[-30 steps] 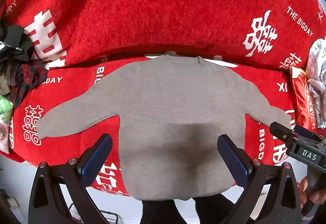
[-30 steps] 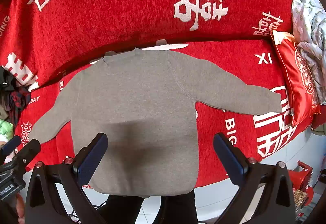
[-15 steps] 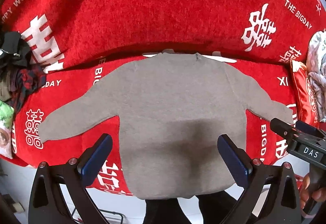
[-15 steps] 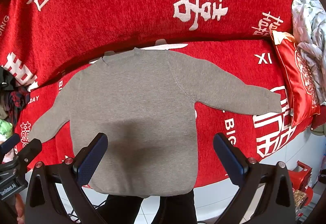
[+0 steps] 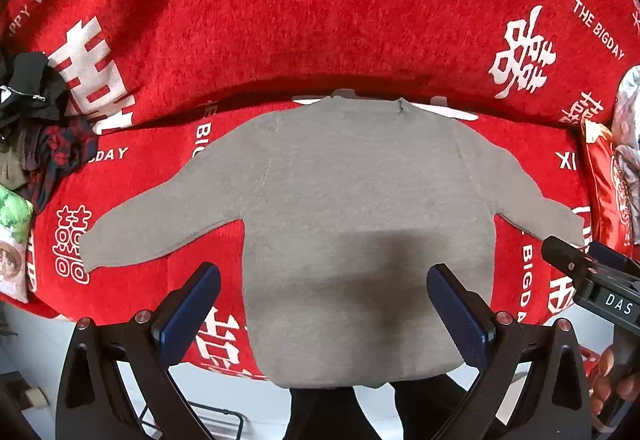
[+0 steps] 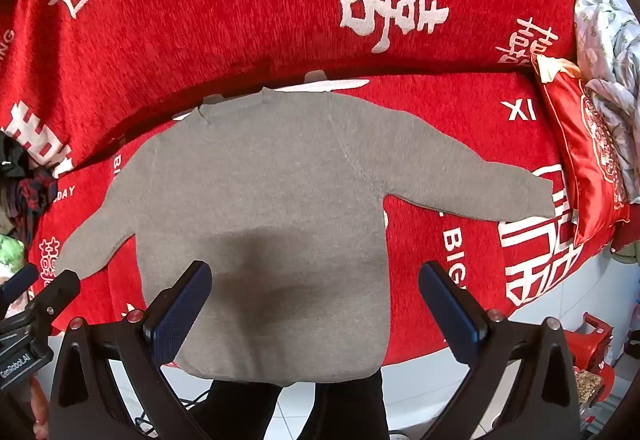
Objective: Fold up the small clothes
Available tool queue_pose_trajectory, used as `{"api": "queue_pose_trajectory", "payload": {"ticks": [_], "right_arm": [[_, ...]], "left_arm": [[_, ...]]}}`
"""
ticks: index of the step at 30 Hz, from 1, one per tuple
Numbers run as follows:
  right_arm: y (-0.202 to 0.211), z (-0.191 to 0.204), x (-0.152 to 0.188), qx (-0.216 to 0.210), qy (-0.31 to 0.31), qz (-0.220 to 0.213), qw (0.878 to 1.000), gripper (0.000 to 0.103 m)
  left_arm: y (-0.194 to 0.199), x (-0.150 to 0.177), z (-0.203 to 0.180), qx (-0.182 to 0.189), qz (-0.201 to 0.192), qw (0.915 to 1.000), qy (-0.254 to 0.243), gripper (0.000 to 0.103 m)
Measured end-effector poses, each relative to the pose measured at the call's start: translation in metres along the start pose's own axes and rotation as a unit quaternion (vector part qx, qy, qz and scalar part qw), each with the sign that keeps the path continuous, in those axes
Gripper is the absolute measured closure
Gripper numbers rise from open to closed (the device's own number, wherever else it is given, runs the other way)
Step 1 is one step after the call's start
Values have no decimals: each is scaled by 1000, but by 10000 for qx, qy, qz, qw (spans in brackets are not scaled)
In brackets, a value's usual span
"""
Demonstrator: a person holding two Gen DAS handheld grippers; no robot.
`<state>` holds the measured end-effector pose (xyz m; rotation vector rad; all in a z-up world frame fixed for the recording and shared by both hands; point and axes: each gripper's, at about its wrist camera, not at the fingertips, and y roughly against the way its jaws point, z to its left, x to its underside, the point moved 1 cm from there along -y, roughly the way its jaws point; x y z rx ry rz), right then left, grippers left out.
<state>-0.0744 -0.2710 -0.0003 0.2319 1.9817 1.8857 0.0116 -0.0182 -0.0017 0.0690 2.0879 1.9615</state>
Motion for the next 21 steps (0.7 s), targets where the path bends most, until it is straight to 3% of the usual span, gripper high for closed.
{"api": "queue_pose_trajectory", "payload": {"ticks": [21], "right_arm": [[-11,-3,6,-52,-34,28,10000,0]], "left_arm": [[-9,4,7,-245,-10,9997,-2,0]]}}
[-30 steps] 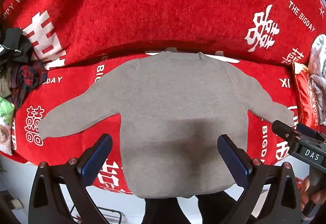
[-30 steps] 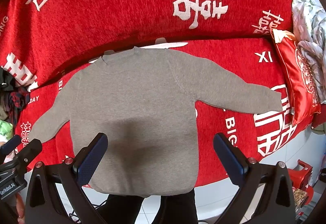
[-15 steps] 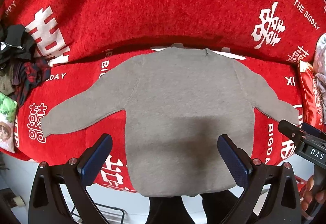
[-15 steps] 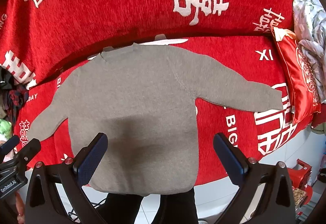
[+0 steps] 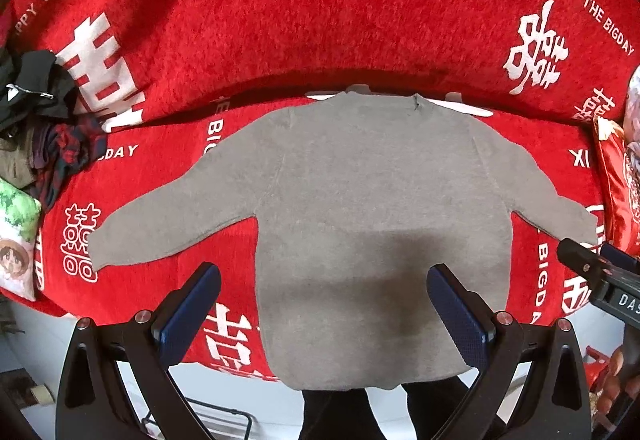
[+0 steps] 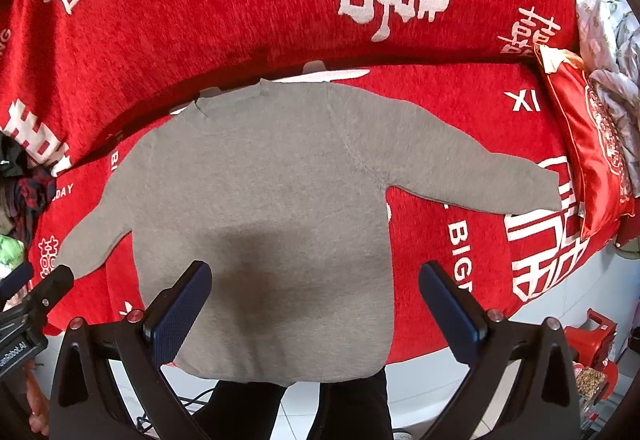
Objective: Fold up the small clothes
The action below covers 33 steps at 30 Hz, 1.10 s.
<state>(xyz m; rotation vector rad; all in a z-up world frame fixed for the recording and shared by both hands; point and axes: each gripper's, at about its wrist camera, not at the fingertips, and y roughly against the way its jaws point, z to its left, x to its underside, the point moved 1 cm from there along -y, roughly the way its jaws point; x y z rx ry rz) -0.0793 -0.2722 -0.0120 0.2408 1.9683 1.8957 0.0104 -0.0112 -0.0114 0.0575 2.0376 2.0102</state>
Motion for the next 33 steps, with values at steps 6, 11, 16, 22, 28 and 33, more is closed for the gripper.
{"api": "queue_pose_trajectory", "payload": {"ticks": [6,11,16,22,28,33], "right_arm": [[6,1,0,-71,54,-122,9999,0],[6,1,2,-124,53,-117,9998,0],[7,-1,5,-97,35,-91,9999,0],[9,-3,7,-62,-17,-77,9999,0],[9,1,7,-85,13,-76,9999,0],[9,4,5,-84,31,-95,9999,0]], "left_arm": [[-2,6,2,-116,14,9999,2,0],[-3,9,7,-59,35,9999,111,0],[-3,10,8,-87,-3,9999,104,0],[-3,10,12,-42,-35,9999,154,0],[-4,10,12,-44,-21,9999,162,0],[-6,11,17,-27,-16,9998,198,0]]}}
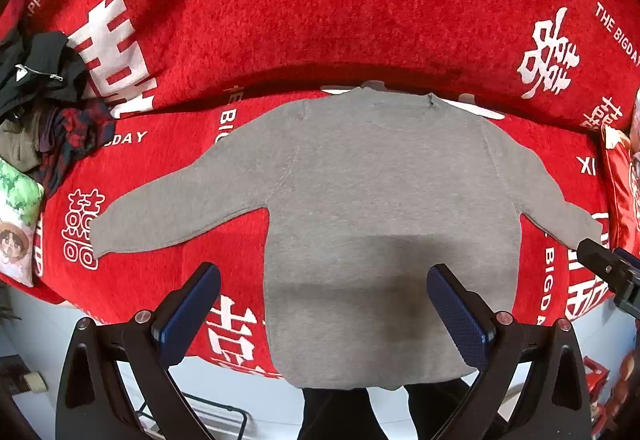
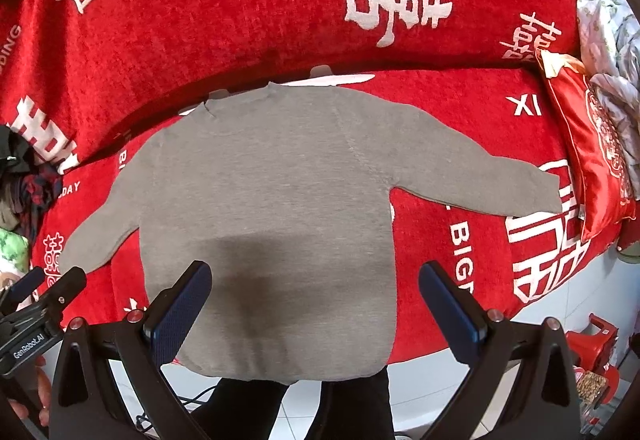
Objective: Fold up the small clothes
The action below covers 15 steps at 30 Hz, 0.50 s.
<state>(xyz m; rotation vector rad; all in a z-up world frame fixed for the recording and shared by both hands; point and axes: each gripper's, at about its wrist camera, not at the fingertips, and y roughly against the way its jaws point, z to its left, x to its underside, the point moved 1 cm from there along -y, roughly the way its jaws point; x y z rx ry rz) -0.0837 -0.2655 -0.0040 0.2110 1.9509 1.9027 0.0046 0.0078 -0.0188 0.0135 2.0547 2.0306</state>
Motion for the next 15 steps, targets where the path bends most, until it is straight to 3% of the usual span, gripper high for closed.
{"api": "queue_pose_trajectory", "payload": {"ticks": [15], "right_arm": [[-9,12,-3,-50,116,174,9998,0]], "left_arm": [[-10,1,14,15,96,9997,211,0]]}}
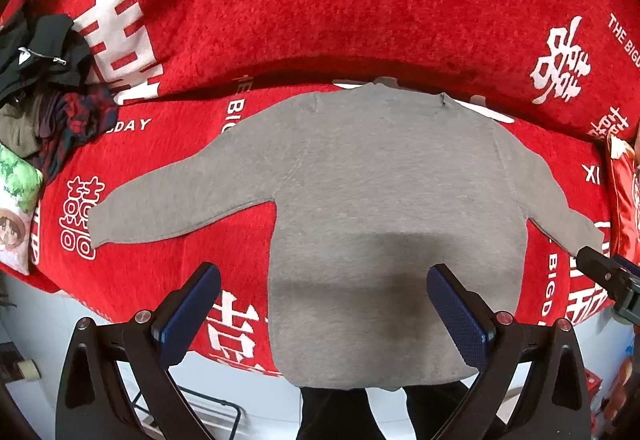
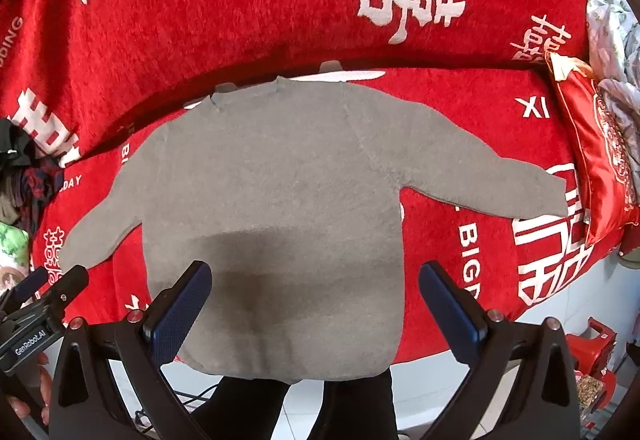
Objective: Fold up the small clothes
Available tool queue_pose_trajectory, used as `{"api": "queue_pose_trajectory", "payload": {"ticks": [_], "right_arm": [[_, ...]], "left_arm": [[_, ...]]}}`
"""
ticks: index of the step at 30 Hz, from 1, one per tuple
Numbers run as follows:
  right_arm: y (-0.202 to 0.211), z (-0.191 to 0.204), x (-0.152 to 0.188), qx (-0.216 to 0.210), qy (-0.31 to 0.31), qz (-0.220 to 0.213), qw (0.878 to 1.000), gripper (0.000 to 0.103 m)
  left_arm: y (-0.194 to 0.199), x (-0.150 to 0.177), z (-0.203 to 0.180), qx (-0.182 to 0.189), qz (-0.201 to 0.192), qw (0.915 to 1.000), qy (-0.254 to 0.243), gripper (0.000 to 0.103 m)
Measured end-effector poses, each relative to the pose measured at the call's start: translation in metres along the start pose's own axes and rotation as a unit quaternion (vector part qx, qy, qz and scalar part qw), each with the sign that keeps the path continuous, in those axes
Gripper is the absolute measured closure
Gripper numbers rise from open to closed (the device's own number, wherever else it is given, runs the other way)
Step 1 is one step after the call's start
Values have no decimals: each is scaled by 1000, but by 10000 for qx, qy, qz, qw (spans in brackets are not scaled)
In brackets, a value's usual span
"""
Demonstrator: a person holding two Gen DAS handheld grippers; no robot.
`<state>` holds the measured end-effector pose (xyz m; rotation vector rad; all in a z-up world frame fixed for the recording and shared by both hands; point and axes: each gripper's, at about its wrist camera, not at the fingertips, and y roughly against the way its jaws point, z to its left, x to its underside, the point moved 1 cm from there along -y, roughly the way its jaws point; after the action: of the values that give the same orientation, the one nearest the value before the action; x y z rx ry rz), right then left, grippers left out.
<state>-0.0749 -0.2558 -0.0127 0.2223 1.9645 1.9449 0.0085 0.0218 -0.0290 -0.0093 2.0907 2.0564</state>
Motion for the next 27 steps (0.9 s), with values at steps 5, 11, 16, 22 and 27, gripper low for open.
{"api": "queue_pose_trajectory", "payload": {"ticks": [5,11,16,22,27], "right_arm": [[-4,6,-1,37,93,80,9999,0],[-5,11,-3,154,155,23,9998,0],[-13,12,-4,176,111,94,9997,0],[-25,16,-1,210,161,173,9995,0],[-35,20,1,155,160,157,9996,0]], "left_arm": [[-4,-1,5,-23,22,10000,59,0],[-11,-2,12,21,65,9999,111,0],[-21,-2,17,-9,131,9999,109,0],[-35,-2,24,-19,207,9997,128,0],[-52,-3,31,101,211,9996,173,0]]}}
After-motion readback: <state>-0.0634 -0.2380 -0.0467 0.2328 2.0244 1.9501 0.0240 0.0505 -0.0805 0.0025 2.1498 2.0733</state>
